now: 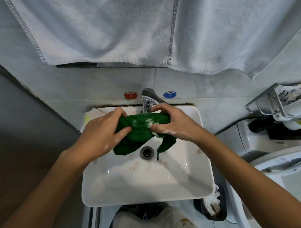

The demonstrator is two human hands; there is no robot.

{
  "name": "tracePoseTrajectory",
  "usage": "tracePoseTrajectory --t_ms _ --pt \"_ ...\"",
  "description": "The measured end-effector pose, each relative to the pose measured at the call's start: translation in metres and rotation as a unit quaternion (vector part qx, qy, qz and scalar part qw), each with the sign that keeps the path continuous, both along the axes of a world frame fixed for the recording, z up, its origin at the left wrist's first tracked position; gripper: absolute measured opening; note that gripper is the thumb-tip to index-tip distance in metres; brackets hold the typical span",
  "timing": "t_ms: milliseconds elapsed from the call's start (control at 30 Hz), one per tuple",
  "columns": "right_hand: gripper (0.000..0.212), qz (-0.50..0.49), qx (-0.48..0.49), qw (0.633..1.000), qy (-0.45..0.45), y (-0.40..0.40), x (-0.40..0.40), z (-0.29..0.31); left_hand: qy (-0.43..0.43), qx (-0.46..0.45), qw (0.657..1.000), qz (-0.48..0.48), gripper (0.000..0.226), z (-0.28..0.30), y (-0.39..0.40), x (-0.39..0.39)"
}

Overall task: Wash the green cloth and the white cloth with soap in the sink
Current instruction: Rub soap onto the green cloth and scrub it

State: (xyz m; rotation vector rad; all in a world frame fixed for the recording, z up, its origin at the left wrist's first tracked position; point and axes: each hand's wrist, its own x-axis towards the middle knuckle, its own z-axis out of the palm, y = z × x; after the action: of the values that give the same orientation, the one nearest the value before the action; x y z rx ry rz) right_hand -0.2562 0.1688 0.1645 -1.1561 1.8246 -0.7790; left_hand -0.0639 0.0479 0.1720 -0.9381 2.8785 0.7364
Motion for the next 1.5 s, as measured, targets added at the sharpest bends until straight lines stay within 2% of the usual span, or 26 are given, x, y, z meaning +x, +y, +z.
tracePoseTrajectory --t_ms 33,100,200,300,367,433,567,667,733,767,833,900,1000,1133,1200,1300,1400,1500 --pt "0.041 0.008 0.021 1.0 0.014 -0.001 -0.001 0.002 -0.018 0.004 1.0 0.01 0.036 0.001 -0.002 0.001" --pt "0.031 0.032 0.051 0.997 0.052 -0.003 -0.002 0.004 -0.063 -0.007 0.998 0.026 0.047 0.003 -0.005 0.002" --pt "0.027 0.055 0.08 0.99 0.105 -0.005 0.0 0.004 -0.094 -0.039 0.995 0.023 0.018 0.003 -0.007 -0.002" --pt "0.021 0.053 0.072 0.991 0.103 -0.007 0.004 0.002 -0.053 0.096 0.992 0.057 0.022 0.002 -0.008 -0.008" --pt "0.019 0.036 0.058 0.995 0.07 -0.009 0.005 -0.001 -0.001 0.203 0.976 0.08 0.019 -0.002 -0.012 -0.01" --pt "0.022 0.027 0.044 0.998 0.044 -0.01 0.006 -0.004 0.035 0.261 0.96 0.093 0.012 -0.006 -0.014 -0.012" --pt "0.018 0.028 0.024 0.999 0.029 -0.012 0.008 -0.009 0.047 0.213 0.968 0.122 0.025 -0.019 -0.013 -0.015" --pt "0.018 -0.007 -0.023 0.999 0.023 -0.013 0.011 -0.013 0.094 0.177 0.963 0.182 0.017 -0.018 -0.006 -0.018" --pt "0.013 -0.043 -0.058 0.997 0.029 -0.013 0.014 -0.014 0.1 0.169 0.963 0.186 0.01 -0.014 0.002 -0.019" --pt "0.012 -0.057 -0.065 0.996 0.035 -0.013 0.015 -0.014 0.101 0.174 0.963 0.181 0.014 -0.012 0.005 -0.02" --pt "0.025 -0.081 -0.06 0.994 0.03 -0.013 0.019 -0.013 0.118 0.187 0.958 0.183 0.026 -0.01 0.01 -0.021" --pt "0.041 -0.154 -0.072 0.985 -0.019 -0.016 0.028 -0.01 0.148 0.157 0.953 0.211 0.039 -0.011 0.016 -0.026" --pt "0.04 -0.28 -0.124 0.947 -0.094 -0.033 0.05 -0.006 0.227 0.14 0.914 0.307 0.044 -0.01 0.028 -0.045" --pt "0.048 -0.289 -0.175 0.935 -0.108 -0.045 0.078 0.001 0.359 0.18 0.821 0.406 0.037 -0.003 0.022 -0.063" --pt "0.047 -0.303 -0.166 0.93 -0.127 -0.05 0.068 0.006 0.382 0.176 0.818 0.392 0.034 -0.001 0.039 -0.063" --pt "0.047 -0.362 -0.158 0.903 -0.172 -0.059 0.052 0.013 0.416 0.194 0.815 0.353 0.038 0.003 0.064 -0.063" --pt "0.045 -0.328 -0.148 0.921 -0.15 -0.054 0.071 0.01 0.391 0.217 0.788 0.422 0.04 0.0 0.029 -0.069" --pt "0.038 -0.304 -0.13 0.935 -0.13 -0.051 0.073 0.009 0.403 0.205 0.784 0.426 0.038 -0.001 0.028 -0.067"
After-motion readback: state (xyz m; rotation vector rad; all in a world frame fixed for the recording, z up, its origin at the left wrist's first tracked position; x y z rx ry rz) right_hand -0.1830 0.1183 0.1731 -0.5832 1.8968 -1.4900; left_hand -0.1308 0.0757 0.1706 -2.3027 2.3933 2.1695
